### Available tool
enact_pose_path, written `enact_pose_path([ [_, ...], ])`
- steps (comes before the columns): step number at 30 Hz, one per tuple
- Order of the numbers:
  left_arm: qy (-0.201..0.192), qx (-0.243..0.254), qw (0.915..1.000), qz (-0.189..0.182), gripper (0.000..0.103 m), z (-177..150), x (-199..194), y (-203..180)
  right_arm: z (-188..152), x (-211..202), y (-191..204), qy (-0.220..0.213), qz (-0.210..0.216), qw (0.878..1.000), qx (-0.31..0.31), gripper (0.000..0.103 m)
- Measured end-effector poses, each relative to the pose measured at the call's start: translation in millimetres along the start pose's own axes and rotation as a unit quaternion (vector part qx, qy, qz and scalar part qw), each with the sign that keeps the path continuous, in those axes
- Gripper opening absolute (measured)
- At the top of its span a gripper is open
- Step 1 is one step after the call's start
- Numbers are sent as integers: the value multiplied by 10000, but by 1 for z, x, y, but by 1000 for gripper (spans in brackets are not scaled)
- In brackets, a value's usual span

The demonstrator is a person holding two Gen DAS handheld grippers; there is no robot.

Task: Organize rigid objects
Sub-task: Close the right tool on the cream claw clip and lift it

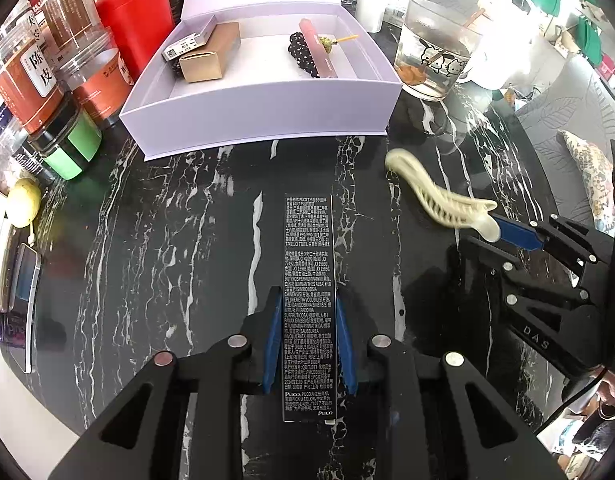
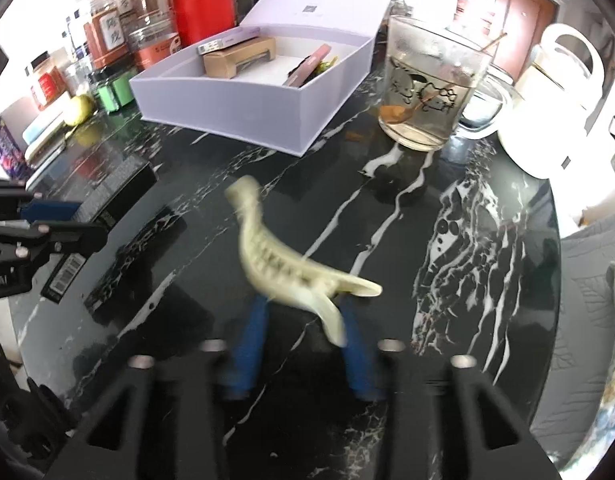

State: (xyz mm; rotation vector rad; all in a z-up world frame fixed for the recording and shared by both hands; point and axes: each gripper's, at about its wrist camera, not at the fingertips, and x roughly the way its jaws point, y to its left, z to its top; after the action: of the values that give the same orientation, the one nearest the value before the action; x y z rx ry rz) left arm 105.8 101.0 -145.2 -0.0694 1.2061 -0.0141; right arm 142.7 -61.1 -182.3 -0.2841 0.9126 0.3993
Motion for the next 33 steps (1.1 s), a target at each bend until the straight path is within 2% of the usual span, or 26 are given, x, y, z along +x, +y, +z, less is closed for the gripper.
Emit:
enact_pose_path([
  [9,-11,-34,10000,20,25,0,-1,2,1,-1,3,1,38,10000,89,31],
  [11,-6,-36,10000,25,25,0,0,3,2,-1,2,23,34,9999,138,18],
  [12,-7,-46,10000,23,25,0,0,4,2,-1,1,23,47,9998,186,14],
  [13,-7,-50,10000,19,25,0,0,4,2,-1,0,26,38,9998,213,6],
  [23,-34,-55,10000,18,25,3,-6,4,4,-16,-2,-66,-61,9993,366,6],
  [33,-390,125,9991,54,25,13,-48,-9,6,-56,-5,-246,-100,9979,584,6],
])
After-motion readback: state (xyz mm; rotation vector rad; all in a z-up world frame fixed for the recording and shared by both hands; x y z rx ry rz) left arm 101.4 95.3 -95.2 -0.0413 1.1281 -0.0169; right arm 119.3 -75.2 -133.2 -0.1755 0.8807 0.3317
